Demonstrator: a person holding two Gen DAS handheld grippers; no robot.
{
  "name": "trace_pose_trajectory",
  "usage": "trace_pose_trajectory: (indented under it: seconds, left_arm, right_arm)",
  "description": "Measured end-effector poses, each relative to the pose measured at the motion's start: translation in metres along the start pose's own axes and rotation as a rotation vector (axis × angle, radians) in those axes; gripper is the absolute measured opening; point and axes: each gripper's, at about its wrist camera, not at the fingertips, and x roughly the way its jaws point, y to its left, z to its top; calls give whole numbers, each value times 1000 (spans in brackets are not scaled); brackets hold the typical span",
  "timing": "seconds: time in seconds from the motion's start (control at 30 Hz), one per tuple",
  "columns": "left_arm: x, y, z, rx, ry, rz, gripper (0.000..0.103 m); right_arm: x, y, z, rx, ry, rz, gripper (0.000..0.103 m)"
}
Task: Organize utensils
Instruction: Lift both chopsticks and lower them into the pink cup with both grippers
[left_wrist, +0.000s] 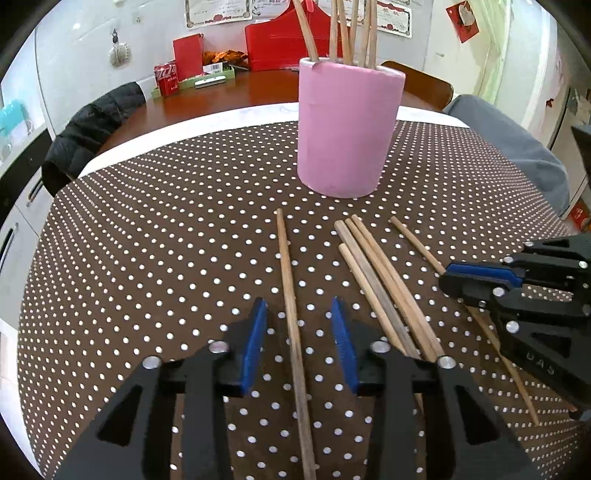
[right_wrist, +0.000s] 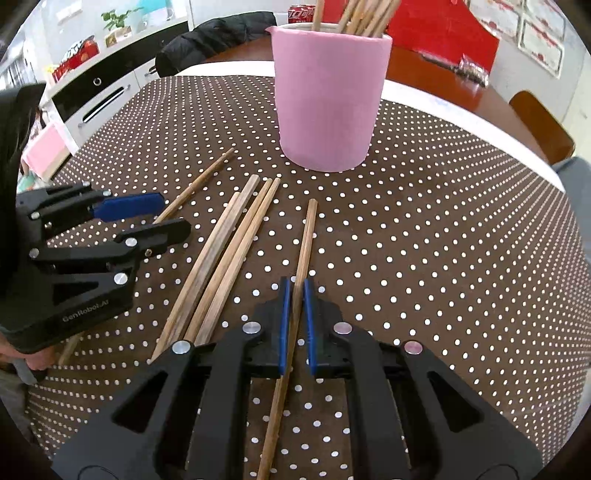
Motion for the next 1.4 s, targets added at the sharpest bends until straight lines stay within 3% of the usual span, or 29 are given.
trace_pose_trajectory:
  seconds: [0.03,0.2,0.33,0.5,0.7,0.87,1.2,1.4]
  left_arm:
    - [0,2,0,-6,-1,9,6]
    - [-8,19,-6,-98,-17,-69,5]
    - [-33,21,-9,-126,-110,-97,5]
    - [-92,24,-2,-181,-330,-145,5]
    - [-150,6,26,-107,-630,-153,5]
    - [-163,-6,73,-73,-742,-184,5]
    - [-156,-5,146,-90,-914,-266,5]
    - [-137,-4,174,-100,-966,-335,5]
  right_arm:
    - [0,0,-1,2,-6,3,7]
    - [-12,-18,-10,84,-69,103,6]
    - [-30,-29,-15,124,-149,160,6]
    - [-66,-40,-13,170,-326,251,6]
    - [-110,-41,6,178,-533,276,6]
    - [-135,-47,46,175,-647,263,6]
    - [-164,-60,120,147,-734,241,6]
    - [-166,-75,147,146,-743,213,6]
